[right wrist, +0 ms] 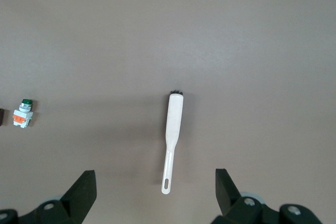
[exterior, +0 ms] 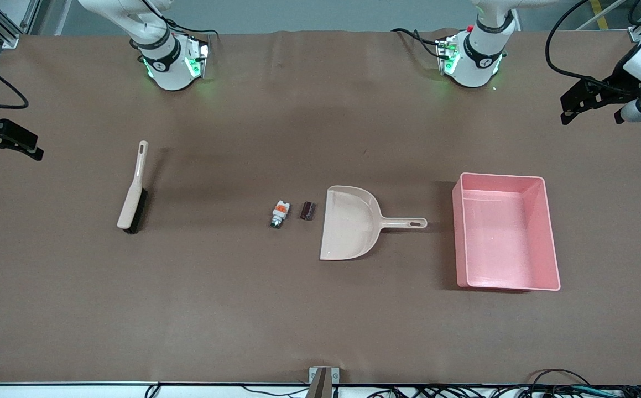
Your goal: Clean e-waste and dump in bin
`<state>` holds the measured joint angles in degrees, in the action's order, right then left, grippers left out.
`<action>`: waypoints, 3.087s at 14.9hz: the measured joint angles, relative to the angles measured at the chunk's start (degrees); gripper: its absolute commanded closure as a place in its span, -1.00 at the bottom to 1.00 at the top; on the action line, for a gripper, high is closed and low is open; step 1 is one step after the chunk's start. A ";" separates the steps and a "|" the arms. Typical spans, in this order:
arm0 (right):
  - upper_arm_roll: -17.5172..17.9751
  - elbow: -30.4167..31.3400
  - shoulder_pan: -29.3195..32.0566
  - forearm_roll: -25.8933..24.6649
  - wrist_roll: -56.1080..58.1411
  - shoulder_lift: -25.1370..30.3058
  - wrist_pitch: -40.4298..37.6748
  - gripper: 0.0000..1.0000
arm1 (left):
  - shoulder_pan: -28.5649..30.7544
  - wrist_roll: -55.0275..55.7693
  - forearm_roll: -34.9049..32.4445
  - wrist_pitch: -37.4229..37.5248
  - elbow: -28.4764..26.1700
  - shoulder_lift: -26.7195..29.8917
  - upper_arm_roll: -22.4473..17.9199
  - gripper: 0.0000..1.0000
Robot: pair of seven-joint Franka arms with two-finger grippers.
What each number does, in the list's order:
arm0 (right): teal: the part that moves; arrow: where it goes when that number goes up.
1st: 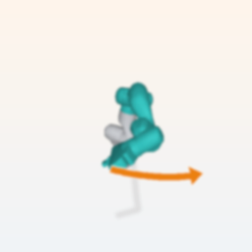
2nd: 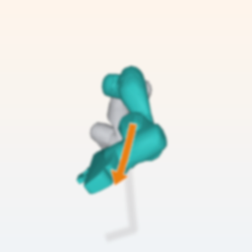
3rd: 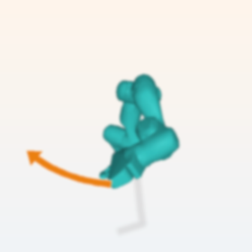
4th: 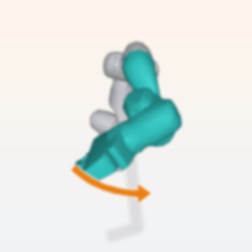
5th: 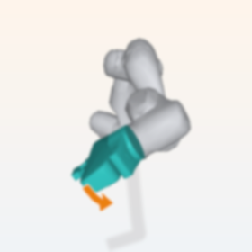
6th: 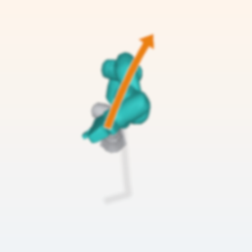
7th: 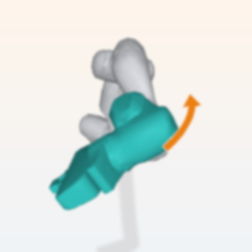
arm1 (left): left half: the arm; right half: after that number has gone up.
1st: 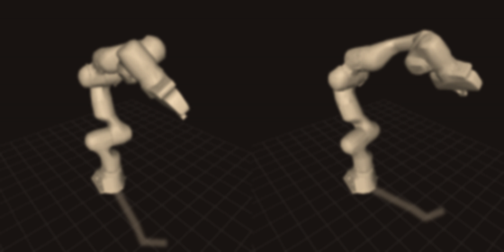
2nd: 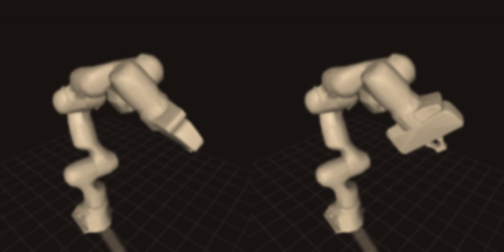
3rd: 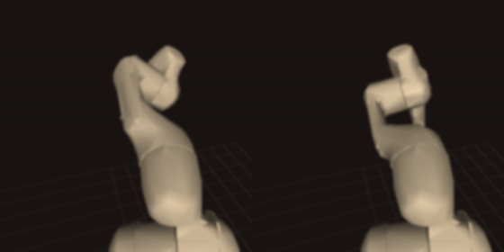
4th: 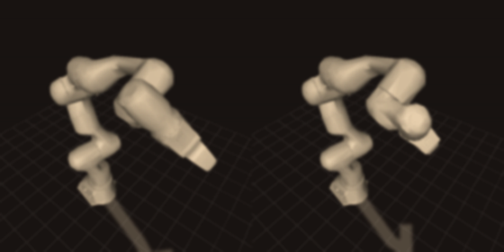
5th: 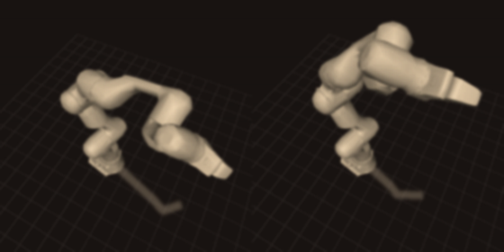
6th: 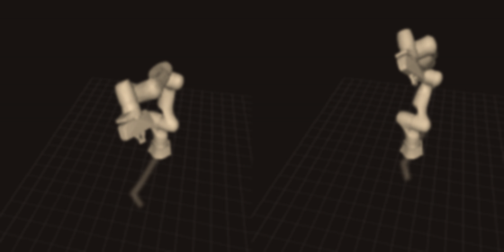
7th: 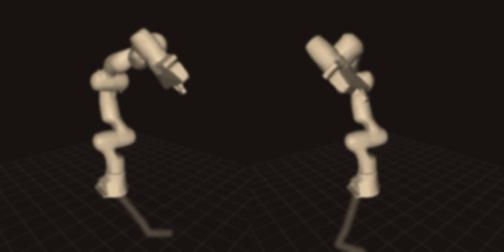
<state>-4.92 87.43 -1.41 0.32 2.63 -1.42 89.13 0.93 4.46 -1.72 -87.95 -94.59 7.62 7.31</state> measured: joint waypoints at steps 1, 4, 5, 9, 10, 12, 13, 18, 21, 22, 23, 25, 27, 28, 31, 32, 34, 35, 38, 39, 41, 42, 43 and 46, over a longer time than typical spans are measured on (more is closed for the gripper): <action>0.00 0.00 0.00 0.00 0.00 -0.02 0.00 -1.00 | -0.01 0.00 0.00 0.00 0.00 0.00 0.05 -1.00; 0.00 0.02 0.00 0.00 0.00 -0.07 -0.26 -1.00 | -0.09 -0.17 0.00 0.00 0.00 0.00 0.10 -1.00; -0.02 0.10 0.00 -0.03 0.00 -0.12 -1.04 -1.00 | -0.25 -0.22 0.00 -0.02 0.06 -0.06 0.18 -1.00; -0.44 5.39 1.96 0.06 0.10 -0.35 -3.36 -1.00 | -1.04 -0.48 -0.01 -0.43 1.50 -3.46 2.28 -1.00; -0.65 8.24 2.75 0.19 0.25 -0.23 -2.35 -1.00 | -1.17 -0.48 -0.01 -1.40 1.64 -4.93 3.64 -1.00; -0.88 14.25 3.46 0.48 0.41 0.58 0.53 -1.00 | -1.40 -0.50 0.00 -4.51 1.67 -7.82 6.60 -1.00; -0.87 17.35 3.48 0.53 0.41 1.22 1.87 -1.00 | -1.51 -0.71 0.00 -5.98 1.69 -9.33 8.33 -1.00; -0.82 38.51 3.51 0.63 0.40 4.09 19.54 -1.00 | -1.90 -5.82 -0.01 -17.30 -0.88 -17.73 17.11 -1.00; -0.85 46.96 3.55 0.63 0.40 4.36 27.91 -1.00 | -2.02 -13.00 -0.10 -23.63 -3.24 -21.83 19.69 -0.97; -0.84 48.97 3.55 0.63 0.40 4.42 30.72 -1.00 | -2.06 -16.52 -0.19 -25.28 -3.50 -23.24 20.16 -0.97; -0.85 50.88 3.55 0.63 0.39 4.47 33.54 -1.00 | -2.11 -20.46 -0.26 -27.19 -3.73 -24.70 20.41 -0.95; -0.84 54.65 3.55 0.63 0.39 4.33 39.36 -1.00 | -2.13 -29.06 -0.34 -32.01 -4.76 -27.72 20.50 -0.92; -0.79 57.42 3.54 0.63 0.38 2.82 45.13 -1.00 | -2.11 -36.92 -0.39 -37.79 -6.71 -30.67 20.49 -0.90; -0.75 58.01 3.53 0.63 0.38 1.46 47.51 -1.00 | -2.15 -39.87 -0.53 -40.11 -7.65 -31.84 20.51 -0.89; -0.65 58.00 3.51 0.63 0.37 -1.58 50.13 -0.90 | -2.95 -44.05 -7.70 -43.25 -9.00 -34.33 20.89 -0.84; -0.64 57.98 3.51 0.63 0.36 -1.87 50.19 -0.83 | -3.26 -44.06 -10.56 -43.60 -9.10 -34.98 21.10 -0.81; -0.60 57.98 3.51 0.63 0.35 -2.25 50.77 -0.71 | -3.74 -44.18 -14.26 -44.10 -9.20 -36.35 21.51 -0.78; -0.57 57.98 3.49 0.63 0.29 -2.39 51.21 -0.63 | -3.97 -44.28 -15.89 -44.58 -9.27 -37.11 21.56 -0.77; -0.38 57.98 3.10 0.65 0.12 -2.79 51.75 -0.43 | -4.43 -44.68 -19.60 -46.55 -9.52 -39.44 21.69 -0.74; -0.29 57.98 3.01 0.66 -0.11 -2.89 51.78 -0.37 | -4.59 -44.96 -19.83 -46.96 -9.62 -40.02 21.71 -0.73; -0.18 58.13 2.49 0.67 -0.81 -3.07 52.28 -0.23 | -5.01 -45.09 -21.02 -47.30 -9.77 -40.79 21.74 -0.70; -0.16 58.48 2.06 0.68 -1.47 -3.18 53.22 -0.18 | -5.21 -45.09 -21.83 -47.54 -9.82 -41.09 21.74 -0.67; -0.15 58.96 1.62 0.68 -2.15 -3.32 54.08 -0.12 | -5.42 -45.10 -22.48 -48.07 -9.90 -41.44 21.74 -0.63; -0.12 59.50 0.83 0.68 -3.09 -3.50 54.57 0.03 | -5.70 -45.44 -24.31 -49.89 -10.18 -42.89 21.75 -0.51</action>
<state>-5.04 146.94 -0.58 0.99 -0.47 -4.92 143.70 -4.77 -40.98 -26.02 -137.84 -104.77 -35.27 29.06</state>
